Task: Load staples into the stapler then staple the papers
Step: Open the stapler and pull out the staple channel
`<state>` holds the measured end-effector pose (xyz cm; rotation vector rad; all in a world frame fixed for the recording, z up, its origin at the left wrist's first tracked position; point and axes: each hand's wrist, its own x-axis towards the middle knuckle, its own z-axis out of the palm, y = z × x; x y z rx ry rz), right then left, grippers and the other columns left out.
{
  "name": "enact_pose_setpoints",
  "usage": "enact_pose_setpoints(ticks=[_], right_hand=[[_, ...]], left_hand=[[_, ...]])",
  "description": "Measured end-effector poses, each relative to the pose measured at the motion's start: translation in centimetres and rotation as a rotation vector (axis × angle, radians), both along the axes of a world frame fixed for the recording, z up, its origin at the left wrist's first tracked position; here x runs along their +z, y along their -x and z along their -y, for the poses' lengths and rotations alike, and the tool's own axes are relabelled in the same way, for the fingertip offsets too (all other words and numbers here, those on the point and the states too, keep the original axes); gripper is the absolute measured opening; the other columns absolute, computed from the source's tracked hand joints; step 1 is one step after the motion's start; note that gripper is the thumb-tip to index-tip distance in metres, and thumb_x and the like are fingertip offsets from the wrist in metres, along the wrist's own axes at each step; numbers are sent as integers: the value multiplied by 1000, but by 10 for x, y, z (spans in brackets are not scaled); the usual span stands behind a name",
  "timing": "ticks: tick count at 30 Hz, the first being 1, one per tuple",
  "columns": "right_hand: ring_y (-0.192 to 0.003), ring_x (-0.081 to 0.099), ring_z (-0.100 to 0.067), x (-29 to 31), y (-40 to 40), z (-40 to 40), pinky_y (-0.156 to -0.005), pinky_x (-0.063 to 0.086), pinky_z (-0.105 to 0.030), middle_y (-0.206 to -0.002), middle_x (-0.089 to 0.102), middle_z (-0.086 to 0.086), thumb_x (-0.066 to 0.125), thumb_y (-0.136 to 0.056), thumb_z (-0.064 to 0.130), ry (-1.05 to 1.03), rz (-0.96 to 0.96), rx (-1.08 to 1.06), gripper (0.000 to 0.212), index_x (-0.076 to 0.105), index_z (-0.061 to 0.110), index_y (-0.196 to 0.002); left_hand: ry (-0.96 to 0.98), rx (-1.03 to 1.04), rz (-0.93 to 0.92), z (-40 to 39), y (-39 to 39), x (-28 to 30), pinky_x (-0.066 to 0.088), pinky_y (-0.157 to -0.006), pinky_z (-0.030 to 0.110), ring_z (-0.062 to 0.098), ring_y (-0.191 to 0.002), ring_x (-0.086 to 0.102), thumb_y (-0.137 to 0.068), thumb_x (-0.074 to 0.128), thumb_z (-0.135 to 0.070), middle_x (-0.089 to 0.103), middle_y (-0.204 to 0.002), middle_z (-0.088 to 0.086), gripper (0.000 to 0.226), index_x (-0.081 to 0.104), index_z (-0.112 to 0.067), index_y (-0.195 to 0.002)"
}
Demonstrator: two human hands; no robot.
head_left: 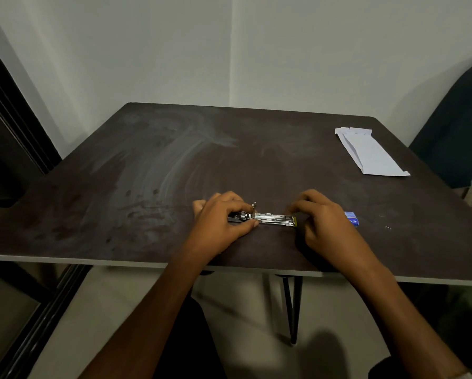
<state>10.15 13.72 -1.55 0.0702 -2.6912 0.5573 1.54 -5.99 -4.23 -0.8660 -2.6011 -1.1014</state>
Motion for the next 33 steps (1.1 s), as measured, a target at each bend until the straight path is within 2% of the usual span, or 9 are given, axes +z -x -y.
enact_pose_setpoints(ticks=[3, 6, 9, 14, 19, 26, 28, 31, 33], right_hand=[[-83, 62, -30, 5, -3, -3, -71, 43, -30, -95, 63, -8, 34, -68, 2, -54, -16, -16, 41, 72, 10, -83], [-84, 62, -31, 3, -1, -3, -73, 47, -36, -95, 64, -7, 52, -72, -5, -147, 16, -3, 30, 72, 13, -84], [-77, 62, -33, 4, -1, -2, -67, 44, -33, -91, 65, -7, 62, -65, -8, -231, 16, -4, 28, 73, 13, -81], [-85, 60, -33, 2, 0, 5, -71, 50, -38, -96, 64, -10, 51, -68, -7, -155, 36, 12, 30, 73, 7, -84], [-92, 59, -29, -4, 1, 9, -76, 44, -28, -100, 62, -10, 50, -72, -12, -50, 61, 7, 38, 73, 6, -96], [-98, 57, -27, -1, 5, 21, -83, 49, -45, -104, 59, -6, 49, -73, -8, -32, 100, 47, 41, 71, 13, -101], [-95, 57, -26, 1, 7, 21, -82, 49, -41, -103, 58, -6, 47, -73, -8, -22, 95, 43, 41, 71, 14, -99], [-86, 54, -18, 8, 8, 19, -77, 41, -26, -100, 58, -4, 46, -74, -10, 26, 101, 26, 38, 70, 12, -95], [-86, 56, -21, 13, 12, 15, -75, 39, -25, -98, 60, -6, 47, -76, -10, 18, 101, 27, 33, 68, 7, -94]], left_hand=[[6, 1, -5, 0, 1, -1, 22, -85, 32, 2, -98, 52, -76, 72, -48, 62, -98, -19, 18, 71, -37, -91], [5, 3, -1, 0, 1, -1, 21, -83, 32, 2, -99, 52, -76, 72, -48, 63, -98, -19, 19, 71, -37, -91], [13, 8, -10, 0, 0, 0, 20, -82, 32, 2, -98, 51, -76, 72, -48, 63, -98, -18, 18, 71, -37, -91], [15, 10, -14, 0, 0, -1, 18, -79, 31, 2, -97, 51, -76, 72, -49, 63, -98, -18, 18, 71, -38, -90], [18, 14, -18, 0, 0, 0, 19, -79, 30, 2, -96, 52, -75, 72, -49, 63, -98, -18, 18, 71, -38, -89], [10, 13, -9, 0, 0, 1, 20, -81, 32, 2, -97, 52, -75, 72, -49, 62, -97, -18, 17, 70, -39, -89], [3, 13, -5, 0, 0, 1, 20, -80, 32, 2, -97, 52, -75, 72, -49, 63, -97, -18, 16, 70, -39, -88], [-1, 15, 0, -1, 0, 0, 20, -81, 32, 3, -97, 52, -75, 72, -48, 63, -98, -17, 17, 71, -38, -88], [-1, 15, 3, -1, 1, 0, 20, -82, 33, 3, -97, 52, -75, 72, -49, 63, -98, -17, 18, 71, -37, -88]])
